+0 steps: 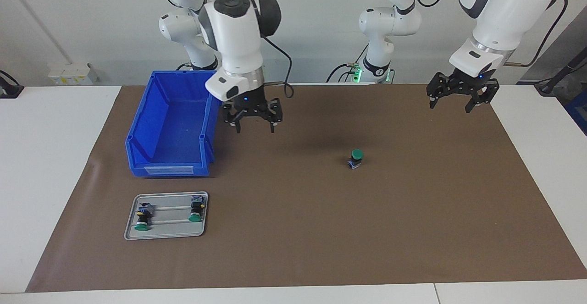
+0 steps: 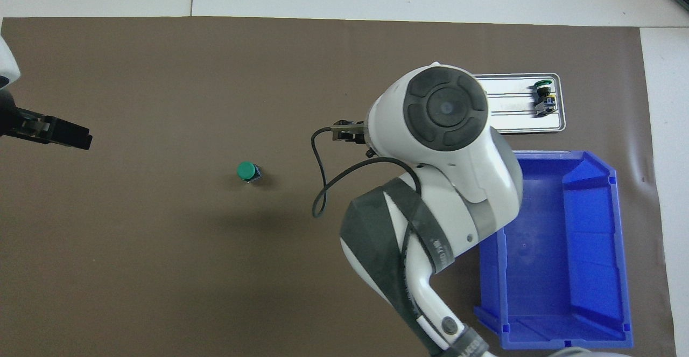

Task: Place and press button with both arms
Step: 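Withdraw the left gripper while the right gripper reaches the item, then grasp the upright item with the right gripper and lift it, then carry the held item over the blue bin with the right gripper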

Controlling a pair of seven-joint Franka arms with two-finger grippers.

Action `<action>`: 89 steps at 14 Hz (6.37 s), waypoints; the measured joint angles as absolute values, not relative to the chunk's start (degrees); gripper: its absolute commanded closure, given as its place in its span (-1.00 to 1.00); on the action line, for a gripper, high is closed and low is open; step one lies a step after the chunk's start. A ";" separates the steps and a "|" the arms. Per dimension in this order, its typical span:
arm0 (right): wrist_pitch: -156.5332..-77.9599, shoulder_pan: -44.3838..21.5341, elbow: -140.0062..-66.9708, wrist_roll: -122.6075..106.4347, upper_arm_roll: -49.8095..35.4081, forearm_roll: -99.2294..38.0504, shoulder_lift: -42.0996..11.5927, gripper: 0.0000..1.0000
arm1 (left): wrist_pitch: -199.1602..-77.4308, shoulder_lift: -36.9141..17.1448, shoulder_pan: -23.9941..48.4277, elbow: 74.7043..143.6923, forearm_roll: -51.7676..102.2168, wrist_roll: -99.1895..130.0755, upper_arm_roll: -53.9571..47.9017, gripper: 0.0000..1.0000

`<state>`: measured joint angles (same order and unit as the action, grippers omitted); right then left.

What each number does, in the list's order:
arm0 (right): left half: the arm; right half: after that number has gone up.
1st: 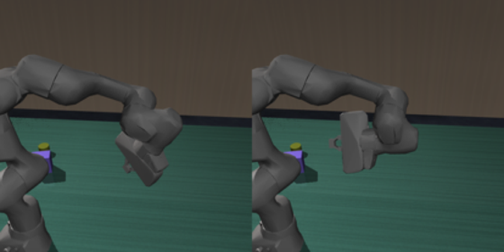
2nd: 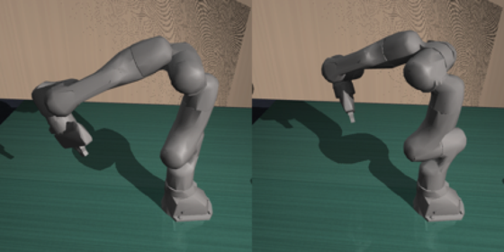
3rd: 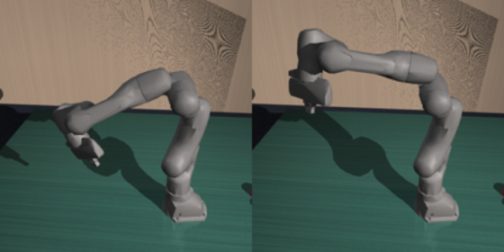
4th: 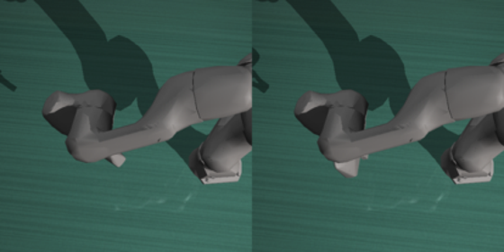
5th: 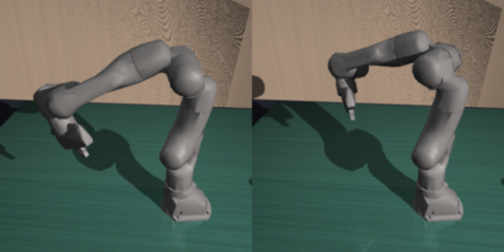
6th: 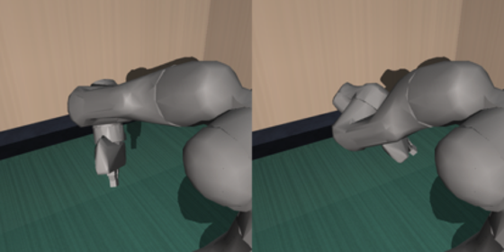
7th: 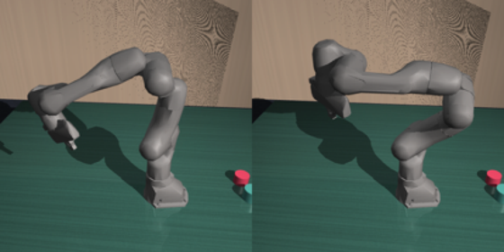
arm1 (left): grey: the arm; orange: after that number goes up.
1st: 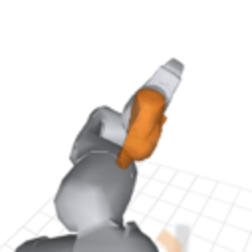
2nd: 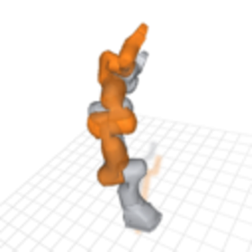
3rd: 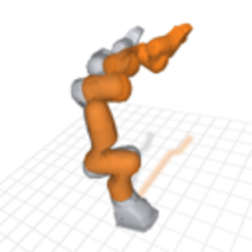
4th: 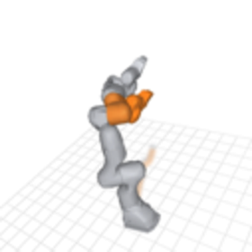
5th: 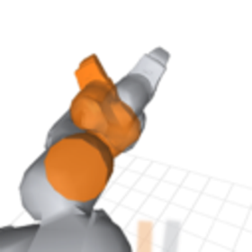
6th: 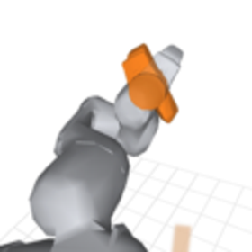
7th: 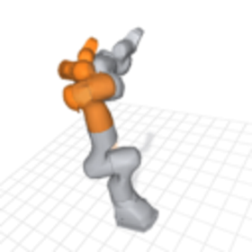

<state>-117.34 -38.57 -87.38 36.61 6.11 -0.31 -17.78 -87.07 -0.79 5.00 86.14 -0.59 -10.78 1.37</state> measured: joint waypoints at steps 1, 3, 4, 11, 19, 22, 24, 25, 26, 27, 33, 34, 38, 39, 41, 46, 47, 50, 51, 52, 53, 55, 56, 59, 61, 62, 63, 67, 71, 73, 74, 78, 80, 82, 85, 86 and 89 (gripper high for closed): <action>-118.96 -40.20 -86.42 38.39 6.11 -0.34 -19.44 -0.98 | -86.51 -0.80 4.75 85.49 -0.59 -11.31 1.43 -1.00; -121.00 -43.41 -83.77 40.86 6.09 -0.36 -22.70 -0.98 | -86.36 -0.83 4.48 85.51 -0.59 -11.65 1.56 -1.00; -122.33 -44.75 -82.75 41.48 6.09 -0.36 -23.92 -0.98 | -86.36 -0.83 4.12 85.83 -0.59 -11.77 1.56 -1.00; -133.26 -50.63 -77.70 42.35 6.18 3.94 -35.70 -0.98 | -86.36 -0.83 3.56 86.71 -0.59 -12.06 1.54 -1.00; -137.99 -51.94 -75.86 37.37 6.23 5.94 -39.96 -0.98 | -86.89 -0.26 3.56 88.77 -0.59 -12.13 1.37 -1.00; -139.80 -52.15 -76.26 36.31 6.23 6.07 -41.14 -0.98 | -86.94 -0.13 3.56 88.85 -0.59 -12.12 1.37 -1.00; -140.53 -52.87 -76.37 36.28 6.22 6.25 -42.47 -0.98 | -87.44 -0.12 3.56 88.87 -0.59 -12.12 1.37 -1.00; -140.84 -53.20 -76.40 36.28 6.22 6.29 -43.06 -0.98 | -87.87 -0.12 3.56 88.88 -0.59 -12.12 1.36 -1.00; -140.87 -53.55 -76.42 36.29 6.23 6.33 -43.65 -0.98 | -88.04 -0.12 3.56 88.89 -0.59 -12.12 1.34 -1.00; -140.89 -53.88 -76.43 36.28 6.23 6.54 -44.27 -0.98 | -88.07 -0.12 3.56 88.89 -0.59 -12.13 1.31 -1.00; -141.15 -53.78 -76.40 36.28 6.55 8.42 -45.13 -0.78 | -88.07 -0.12 3.48 88.94 -0.59 -12.12 1.42 -1.00; -141.60 -53.76 -76.40 36.28 6.56 8.53 -45.13 -0.70 | -88.07 -0.12 3.48 88.94 -0.59 -12.13 1.43 -1.00; -142.82 -53.66 -76.40 36.29 6.57 10.18 -45.13 -0.56 | -88.07 -0.12 3.48 88.95 -0.59 -12.12 1.43 -1.00; -142.83 -53.66 -76.41 36.29 6.57 10.35 -45.13 -0.56 | -88.07 -0.11 3.48 88.95 -0.59 -12.12 1.43 -1.00; -142.83 -53.66 -76.43 36.29 6.57 10.46 -45.15 -0.56 | -88.07 -0.11 3.48 88.96 -0.59 -12.12 1.43 -1.00; -142.83 -53.65 -76.85 36.28 6.60 10.93 -45.26 0.99 | -88.07 -0.11 3.48 88.96 -0.59 -12.12 1.43 -1.00; -142.83 -53.65 -76.88 36.28 6.61 11.66 -45.26 1.00 | -88.07 -0.11 3.48 88.96 -0.59 -12.13 1.43 -1.00; -142.64 -53.87 -76.87 36.28 6.60 13.03 -45.26 1.00 | -88.07 -0.11 3.48 88.96 -0.59 -12.13 1.43 -1.00; -142.38 -53.93 -76.79 36.28 6.60 13.07 -45.25 1.00 | -88.07 -0.11 3.48 88.96 -0.59 -12.12 1.43 -1.00; -141.91 -53.92 -76.60 36.46 6.61 13.07 -45.21 1.00 | -88.07 -0.11 3.48 88.96 -0.59 -12.12 1.43 -1.00; -141.79 -53.83 -76.42 37.12 6.68 13.07 -45.05 1.00 | -88.07 -0.11 3.48 88.96 -0.59 -12.12 1.43 -1.00; -141.81 -53.58 -75.90 40.38 7.56 13.07 -43.95 1.00 | -88.07 -0.11 3.48 88.96 -0.59 -12.12 1.43 -1.00; -141.81 -53.35 -75.72 41.45 8.41 13.07 -43.00 1.00 | -88.07 -0.11 3.48 88.96 -0.59 -12.12 1.43 -1.00; -141.41 -51.06 -75.80 41.78 10.85 13.07 -38.94 1.00 | -88.07 -0.11 3.48 88.97 -0.59 -12.12 1.43 -1.00; -140.56 -47.80 -77.63 40.89 11.33 13.10 -34.38 1.00 | -88.07 -0.11 3.48 88.97 -0.59 -12.12 1.43 -1.00; -140.35 -45.80 -79.67 39.17 11.38 13.10 -31.36 1.00 | -88.07 -0.10 3.48 88.97 -0.59 -12.12 1.43 -1.00; -140.11 -43.66 -82.32 37.10 11.42 13.10 -28.06 1.00 | -88.07 -0.10 3.48 88.97 -0.59 -12.12 1.43 -1.00; -139.68 -35.97 -95.01 30.74 11.43 12.91 -15.27 1.00 | -88.07 -0.10 3.48 88.97 -0.59 -12.12 1.43 -1.00; -134.72 -28.97 -107.21 17.95 11.38 8.29 -4.02 1.00 | -88.07 -0.10 3.48 88.97 -0.59 -12.12 1.43 -1.00; -132.40 -24.49 -111.77 10.99 11.37 7.11 -0.15 1.00 | -88.07 -0.10 3.48 88.97 -0.59 -12.12 1.43 -1.00; -132.39 -22.44 -114.21 8.47 11.38 6.91 1.26 1.00 | -88.07 -0.10 3.48 88.97 -0.59 -12.12 1.43 -1.00; -138.36 -16.14 -124.81 1.79 11.32 6.86 5.16 1.00 | -88.07 -0.10 3.48 88.97 -0.59 -12.12 1.43 -1.00; -142.64 -13.69 -129.98 -0.35 11.35 6.86 6.93 1.00 | -88.07 -0.10 3.48 88.97 -0.59 -12.12 1.43 -1.00; -146.36 -12.21 -134.12 -1.50 11.36 6.64 8.46 1.00 | -88.07 -0.10 3.48 88.97 -0.59 -12.13 1.43 -1.00; -150.51 -11.94 -138.84 -1.72 11.34 4.72 9.67 1.00 | -88.07 -0.10 3.48 88.98 -0.59 -12.12 1.43 -1.00; -151.61 -11.90 -139.98 -1.72 11.34 4.46 9.81 1.00 | -88.07 -0.10 3.48 88.98 -0.59 -12.12 1.43 -1.00; -152.76 -11.47 -141.93 -1.79 11.35 3.46 9.88 1.00 | -88.07 -0.10 3.48 88.98 -0.59 -12.12 1.43 -1.00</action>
<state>-152.76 -11.47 -141.93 -1.79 11.35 3.46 9.88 -88.07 -0.10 3.48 88.98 -0.59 -12.12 1.43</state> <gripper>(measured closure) 0.568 0.000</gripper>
